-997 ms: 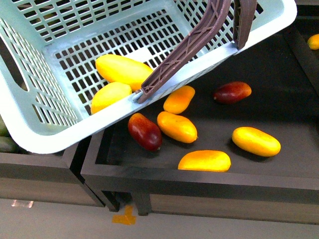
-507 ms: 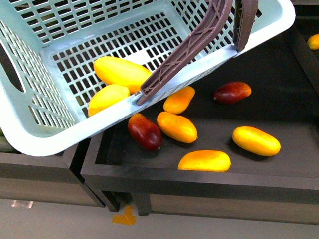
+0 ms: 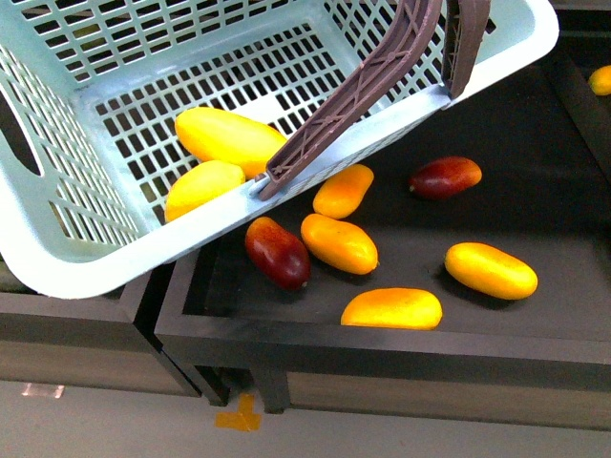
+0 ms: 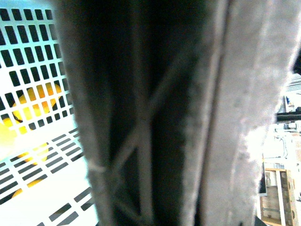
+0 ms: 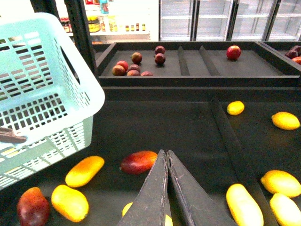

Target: Pick lemon and mango into basket

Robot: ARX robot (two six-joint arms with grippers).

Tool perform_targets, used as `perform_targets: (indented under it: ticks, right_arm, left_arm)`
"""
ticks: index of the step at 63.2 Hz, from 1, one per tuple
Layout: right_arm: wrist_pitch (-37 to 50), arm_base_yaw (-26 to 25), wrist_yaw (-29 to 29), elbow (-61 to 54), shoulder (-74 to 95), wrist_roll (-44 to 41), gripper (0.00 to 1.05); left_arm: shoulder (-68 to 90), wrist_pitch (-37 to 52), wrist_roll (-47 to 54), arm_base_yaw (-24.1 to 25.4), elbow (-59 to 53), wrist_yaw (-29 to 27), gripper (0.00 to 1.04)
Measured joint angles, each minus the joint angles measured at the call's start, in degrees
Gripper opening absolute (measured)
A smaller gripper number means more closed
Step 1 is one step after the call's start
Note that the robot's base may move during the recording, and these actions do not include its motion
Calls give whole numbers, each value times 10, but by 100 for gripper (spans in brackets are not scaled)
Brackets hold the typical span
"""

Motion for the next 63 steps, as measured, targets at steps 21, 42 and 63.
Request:
perform_targets:
  ticks: [21, 42, 63]
  right_arm:
    - [-77, 0, 0, 0, -78, 0, 2]
    - [-190, 0, -1, 0, -172, 0, 2]
    - [-215, 0, 0, 0, -213, 0, 2]
  left_arm:
    - [0, 0, 0, 0, 0, 0, 15]
    - [0, 0, 0, 0, 0, 0, 15]
    - [0, 0, -1, 0, 0, 0, 15]
